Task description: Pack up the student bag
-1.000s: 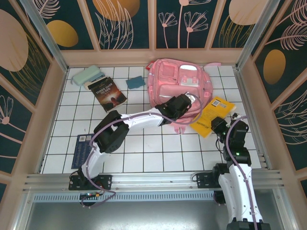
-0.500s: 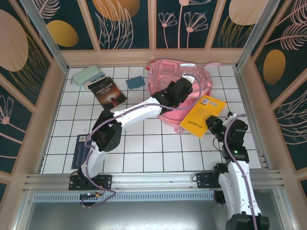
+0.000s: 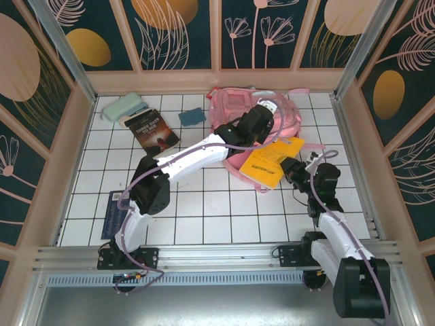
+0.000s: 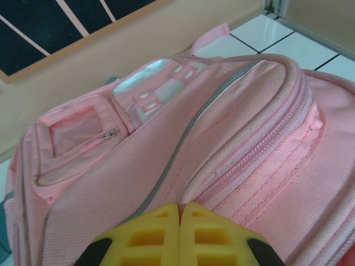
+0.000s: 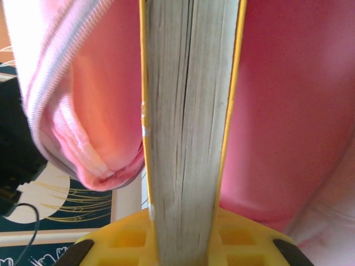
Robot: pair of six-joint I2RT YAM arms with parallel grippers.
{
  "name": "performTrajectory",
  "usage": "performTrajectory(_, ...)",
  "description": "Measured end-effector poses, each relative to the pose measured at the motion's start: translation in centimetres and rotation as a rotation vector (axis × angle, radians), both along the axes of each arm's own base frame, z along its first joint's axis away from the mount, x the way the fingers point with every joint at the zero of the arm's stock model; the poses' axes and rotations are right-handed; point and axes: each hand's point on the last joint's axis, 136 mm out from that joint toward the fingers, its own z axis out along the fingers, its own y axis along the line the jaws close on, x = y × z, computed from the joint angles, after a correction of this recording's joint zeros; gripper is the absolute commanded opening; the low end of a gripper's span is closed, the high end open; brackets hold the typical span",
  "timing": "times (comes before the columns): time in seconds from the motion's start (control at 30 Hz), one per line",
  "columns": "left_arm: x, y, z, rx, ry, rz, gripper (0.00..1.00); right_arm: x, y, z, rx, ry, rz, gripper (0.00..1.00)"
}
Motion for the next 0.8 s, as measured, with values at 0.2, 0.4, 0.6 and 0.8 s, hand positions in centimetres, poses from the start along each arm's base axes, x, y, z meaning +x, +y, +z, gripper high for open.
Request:
performTrajectory(0.2,-0.6,-0.6,0.2,-0.047,0.042,-0.023,0.00,3.2,0.5,-1.7,-0.007,0.032,-0.066,0.00)
performTrajectory(0.4,-1.2,-0.5,1.4,-0.075,0.051,-0.033,0.00,6.6,0.7,-2.0,-0.035,-0.010,-0.162,0.00)
performTrajectory(0.6,-1.5,-0.9,2.6,-0.107,0.045,-0.047,0.00,10.5,0.2,-1.7,-0.015,-0.076,-0.294,0.00)
performTrajectory(0.8,-1.5,-1.1,3.9,-0.124,0.034,-0.051,0.00,14.2,0.7,-3.2,0.046,-0.071,-0.417,0.00)
